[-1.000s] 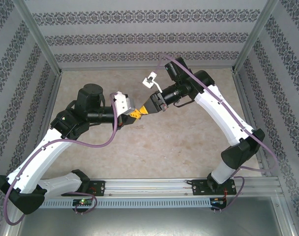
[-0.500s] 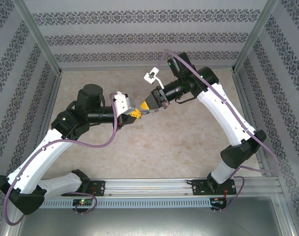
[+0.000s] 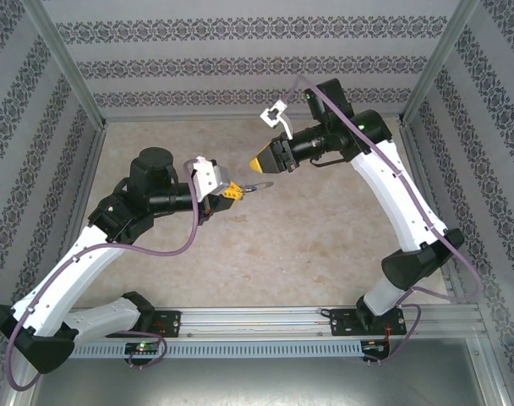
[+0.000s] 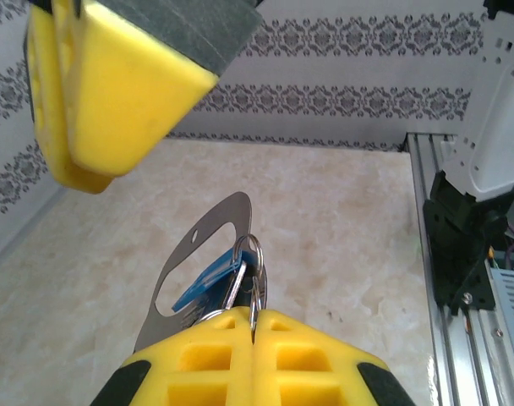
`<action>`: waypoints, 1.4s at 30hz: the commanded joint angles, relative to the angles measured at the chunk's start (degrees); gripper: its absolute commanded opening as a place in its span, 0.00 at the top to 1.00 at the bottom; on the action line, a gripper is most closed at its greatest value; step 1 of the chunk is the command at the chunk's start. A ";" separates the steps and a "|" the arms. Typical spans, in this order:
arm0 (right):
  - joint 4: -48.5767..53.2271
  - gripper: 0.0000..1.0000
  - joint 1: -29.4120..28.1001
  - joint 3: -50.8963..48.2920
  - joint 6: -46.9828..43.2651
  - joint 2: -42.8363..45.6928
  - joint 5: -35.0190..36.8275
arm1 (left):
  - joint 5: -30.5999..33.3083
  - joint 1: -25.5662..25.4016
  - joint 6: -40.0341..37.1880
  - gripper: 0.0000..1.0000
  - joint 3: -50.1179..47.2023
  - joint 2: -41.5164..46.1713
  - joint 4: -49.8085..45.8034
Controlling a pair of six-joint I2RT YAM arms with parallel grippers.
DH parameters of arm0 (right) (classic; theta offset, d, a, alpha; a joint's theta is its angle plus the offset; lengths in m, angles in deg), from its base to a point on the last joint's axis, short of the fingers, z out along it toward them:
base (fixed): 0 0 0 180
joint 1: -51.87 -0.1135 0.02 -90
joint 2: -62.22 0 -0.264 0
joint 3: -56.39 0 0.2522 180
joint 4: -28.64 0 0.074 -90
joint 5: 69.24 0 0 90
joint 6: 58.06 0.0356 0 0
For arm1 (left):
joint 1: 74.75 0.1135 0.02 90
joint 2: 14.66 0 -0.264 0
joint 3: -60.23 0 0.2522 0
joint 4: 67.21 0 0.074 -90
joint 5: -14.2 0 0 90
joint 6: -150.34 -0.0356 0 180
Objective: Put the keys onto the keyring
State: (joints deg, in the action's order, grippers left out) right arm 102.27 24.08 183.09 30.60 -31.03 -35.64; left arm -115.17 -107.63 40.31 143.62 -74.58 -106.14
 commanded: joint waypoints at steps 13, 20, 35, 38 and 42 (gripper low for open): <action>-8.34 0.48 -1.94 -8.51 -2.81 12.39 -0.82 | -8.01 2.27 12.08 1.00 0.20 0.10 17.93; -3.75 0.50 -5.69 -6.86 -9.53 11.80 7.45 | -10.64 2.65 13.31 1.00 1.40 -0.89 17.97; 3.60 0.79 -12.31 -4.18 -19.91 10.26 16.55 | -11.14 2.80 13.62 1.00 2.12 -0.29 16.54; 5.04 0.89 -13.35 -3.47 -21.45 10.24 19.28 | -11.10 2.93 13.62 1.00 2.10 -0.46 16.35; 5.52 0.90 -13.69 -3.36 -22.20 10.59 20.54 | -11.37 3.10 13.45 1.00 2.01 -0.64 16.03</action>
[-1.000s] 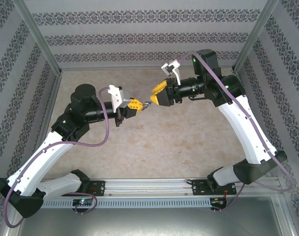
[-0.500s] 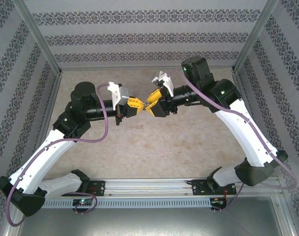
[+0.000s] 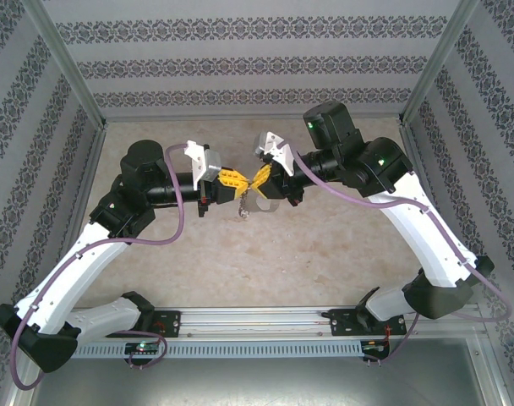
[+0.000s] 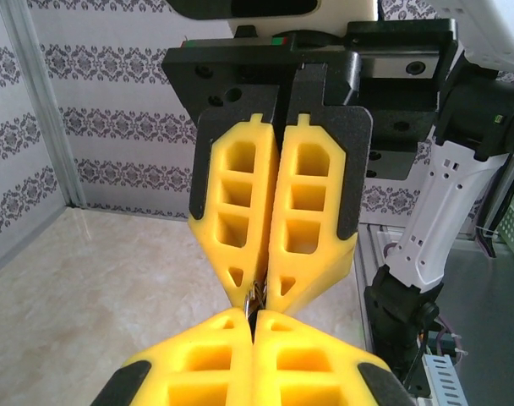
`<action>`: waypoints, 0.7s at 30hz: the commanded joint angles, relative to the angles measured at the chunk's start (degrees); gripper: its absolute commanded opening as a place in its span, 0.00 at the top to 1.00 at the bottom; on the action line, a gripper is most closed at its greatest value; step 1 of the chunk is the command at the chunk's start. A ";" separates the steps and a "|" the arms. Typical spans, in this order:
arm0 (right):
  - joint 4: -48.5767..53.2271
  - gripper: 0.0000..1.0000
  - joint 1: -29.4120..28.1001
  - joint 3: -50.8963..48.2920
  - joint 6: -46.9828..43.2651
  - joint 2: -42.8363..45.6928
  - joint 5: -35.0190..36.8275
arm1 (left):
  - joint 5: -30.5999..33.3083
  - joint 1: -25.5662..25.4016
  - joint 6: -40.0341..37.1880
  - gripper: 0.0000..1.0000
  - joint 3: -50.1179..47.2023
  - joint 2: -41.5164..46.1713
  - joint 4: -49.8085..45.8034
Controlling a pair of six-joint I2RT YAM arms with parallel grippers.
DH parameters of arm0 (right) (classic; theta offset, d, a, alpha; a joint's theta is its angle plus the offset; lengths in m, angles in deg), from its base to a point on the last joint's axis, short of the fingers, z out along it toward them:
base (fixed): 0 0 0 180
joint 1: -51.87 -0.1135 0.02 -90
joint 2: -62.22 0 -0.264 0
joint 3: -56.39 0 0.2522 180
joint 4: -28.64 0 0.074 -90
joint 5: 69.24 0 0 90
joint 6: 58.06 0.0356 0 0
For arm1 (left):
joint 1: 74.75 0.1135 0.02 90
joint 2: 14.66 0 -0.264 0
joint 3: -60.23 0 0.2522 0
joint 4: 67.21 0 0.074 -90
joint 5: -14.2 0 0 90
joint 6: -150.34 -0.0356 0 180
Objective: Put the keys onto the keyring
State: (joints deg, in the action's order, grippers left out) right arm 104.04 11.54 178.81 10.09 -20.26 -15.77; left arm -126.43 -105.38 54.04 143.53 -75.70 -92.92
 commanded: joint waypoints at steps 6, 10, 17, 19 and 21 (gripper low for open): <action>3.77 0.95 -1.15 0.79 -1.54 0.17 1.64 | -0.24 1.35 -0.20 1.00 1.78 0.42 2.82; 2.97 1.00 -1.23 0.28 -1.53 0.52 3.67 | -0.28 1.54 -0.05 1.00 1.81 0.22 2.96; 1.47 1.00 -2.77 1.30 -2.34 0.22 13.03 | 0.23 1.45 -1.70 0.93 3.39 -0.99 0.01; 1.55 1.00 -3.91 1.73 -3.59 0.15 17.94 | 1.94 1.45 -3.48 0.79 3.90 -1.02 -1.99; 0.71 1.00 -4.55 1.31 -4.28 0.43 22.20 | 4.15 1.41 -5.43 0.68 4.32 -0.93 -3.96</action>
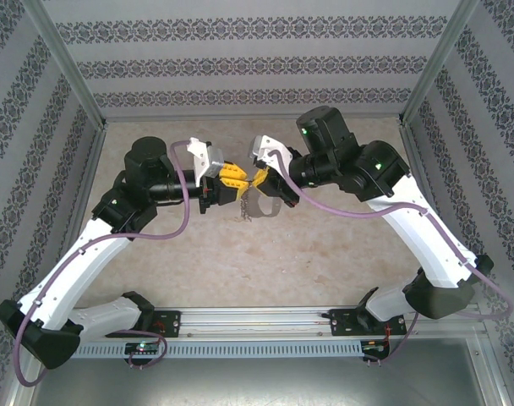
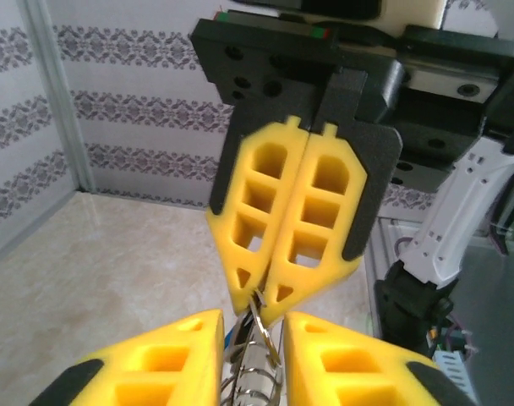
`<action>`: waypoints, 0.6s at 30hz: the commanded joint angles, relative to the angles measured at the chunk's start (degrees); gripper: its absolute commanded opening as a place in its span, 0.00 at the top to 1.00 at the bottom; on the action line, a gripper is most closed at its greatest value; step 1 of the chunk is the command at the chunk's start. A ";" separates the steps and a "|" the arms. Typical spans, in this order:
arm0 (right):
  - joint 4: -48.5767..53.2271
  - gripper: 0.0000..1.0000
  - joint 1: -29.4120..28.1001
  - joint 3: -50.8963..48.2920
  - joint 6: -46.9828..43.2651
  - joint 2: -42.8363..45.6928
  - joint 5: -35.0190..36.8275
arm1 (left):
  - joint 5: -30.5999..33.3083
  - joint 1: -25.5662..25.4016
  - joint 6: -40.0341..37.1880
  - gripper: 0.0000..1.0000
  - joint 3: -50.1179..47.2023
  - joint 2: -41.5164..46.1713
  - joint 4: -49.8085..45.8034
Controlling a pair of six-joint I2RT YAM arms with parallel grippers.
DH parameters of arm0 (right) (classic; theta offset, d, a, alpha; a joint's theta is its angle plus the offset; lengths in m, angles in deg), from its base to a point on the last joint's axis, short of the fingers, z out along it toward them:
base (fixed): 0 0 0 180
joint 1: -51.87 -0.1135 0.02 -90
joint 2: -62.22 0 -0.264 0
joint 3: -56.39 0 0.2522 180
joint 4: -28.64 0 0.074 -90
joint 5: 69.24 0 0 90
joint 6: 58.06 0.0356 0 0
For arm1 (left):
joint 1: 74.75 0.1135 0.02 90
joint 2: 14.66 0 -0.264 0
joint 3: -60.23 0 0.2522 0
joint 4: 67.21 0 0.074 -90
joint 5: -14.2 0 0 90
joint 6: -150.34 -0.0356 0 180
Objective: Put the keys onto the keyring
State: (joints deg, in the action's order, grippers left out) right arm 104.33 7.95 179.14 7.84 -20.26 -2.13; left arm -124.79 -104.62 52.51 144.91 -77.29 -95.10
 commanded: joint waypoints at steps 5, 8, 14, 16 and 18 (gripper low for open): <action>-4.59 1.00 -1.50 -2.65 -2.36 3.03 13.90 | 5.33 0.47 -8.64 0.65 5.54 -0.07 -6.14; -6.22 1.00 -1.73 -3.94 -2.90 3.81 14.52 | 4.04 0.22 -11.01 0.65 8.35 -2.08 -10.08; -6.03 1.00 -3.82 -3.78 -5.62 3.38 19.08 | 3.45 -0.28 -12.39 0.65 11.39 -5.28 -11.81; -6.27 1.00 -4.62 -3.96 -6.50 3.29 20.98 | 3.11 -0.51 -12.80 0.65 12.58 -6.54 -12.91; -6.47 1.00 -5.55 -4.05 -7.37 3.12 23.57 | 2.99 -0.82 -13.20 0.67 13.55 -7.46 -13.58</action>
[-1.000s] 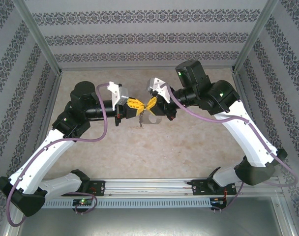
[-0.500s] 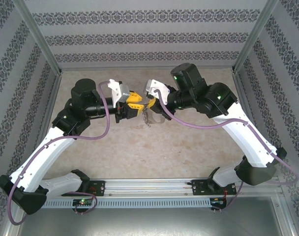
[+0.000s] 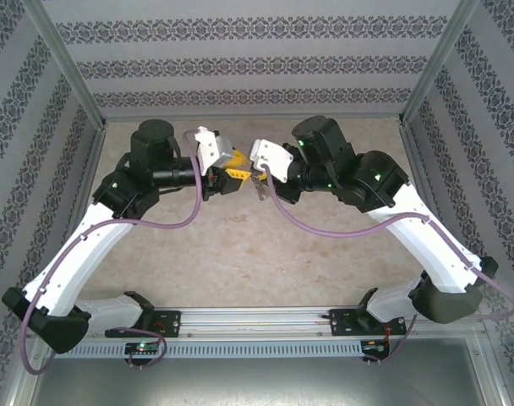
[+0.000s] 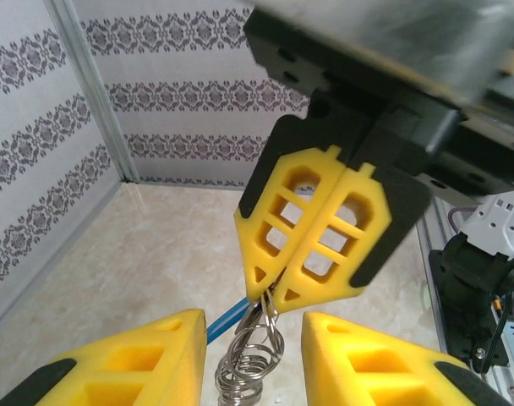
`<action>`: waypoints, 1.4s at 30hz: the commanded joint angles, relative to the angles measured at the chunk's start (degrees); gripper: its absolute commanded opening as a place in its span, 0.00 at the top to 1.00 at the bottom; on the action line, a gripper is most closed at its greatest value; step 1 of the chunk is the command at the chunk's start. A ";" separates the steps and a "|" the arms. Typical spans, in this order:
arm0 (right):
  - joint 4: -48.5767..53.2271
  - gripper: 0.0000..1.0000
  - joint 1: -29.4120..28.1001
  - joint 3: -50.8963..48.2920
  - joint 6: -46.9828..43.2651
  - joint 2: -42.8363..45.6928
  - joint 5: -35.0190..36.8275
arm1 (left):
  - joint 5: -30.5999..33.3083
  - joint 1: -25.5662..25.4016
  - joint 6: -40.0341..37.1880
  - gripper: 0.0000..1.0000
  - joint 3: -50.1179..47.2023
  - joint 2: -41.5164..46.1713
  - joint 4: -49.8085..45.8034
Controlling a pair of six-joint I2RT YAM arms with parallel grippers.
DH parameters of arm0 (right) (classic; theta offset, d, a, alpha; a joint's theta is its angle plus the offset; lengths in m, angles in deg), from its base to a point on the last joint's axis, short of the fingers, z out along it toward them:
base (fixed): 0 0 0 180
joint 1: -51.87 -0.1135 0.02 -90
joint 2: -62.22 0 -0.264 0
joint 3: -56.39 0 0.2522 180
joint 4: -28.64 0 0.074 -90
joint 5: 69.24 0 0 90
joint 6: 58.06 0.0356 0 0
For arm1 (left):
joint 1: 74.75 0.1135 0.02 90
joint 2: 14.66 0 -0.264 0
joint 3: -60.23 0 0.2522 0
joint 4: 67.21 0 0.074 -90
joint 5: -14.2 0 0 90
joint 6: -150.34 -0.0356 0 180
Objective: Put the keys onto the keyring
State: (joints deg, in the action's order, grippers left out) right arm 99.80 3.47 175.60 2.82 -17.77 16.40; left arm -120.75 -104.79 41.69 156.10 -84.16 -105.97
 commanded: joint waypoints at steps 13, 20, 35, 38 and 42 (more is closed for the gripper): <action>-3.75 1.00 -3.69 0.42 -4.00 -1.15 11.15 | -1.01 -1.70 -1.64 0.71 2.73 -2.56 -3.77; -3.70 1.00 -4.72 0.53 -5.22 -1.49 12.77 | 0.21 -2.21 -0.48 0.81 2.03 -3.10 -2.08; -6.02 1.00 -6.04 -0.57 -4.80 -0.25 12.73 | 1.10 -2.34 0.60 0.76 0.62 -3.04 -0.76; -6.38 1.00 -6.18 -0.77 -4.88 -0.10 12.79 | 1.61 -2.37 0.64 0.76 0.29 -2.86 -0.50; -6.54 1.00 -6.18 -1.47 -4.89 0.31 12.94 | 2.65 -2.30 0.64 0.74 -0.10 -2.41 -0.53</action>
State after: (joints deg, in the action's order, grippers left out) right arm 97.33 -1.64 174.57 -1.49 -19.14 29.03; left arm -119.61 -106.28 41.51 157.10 -86.93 -107.37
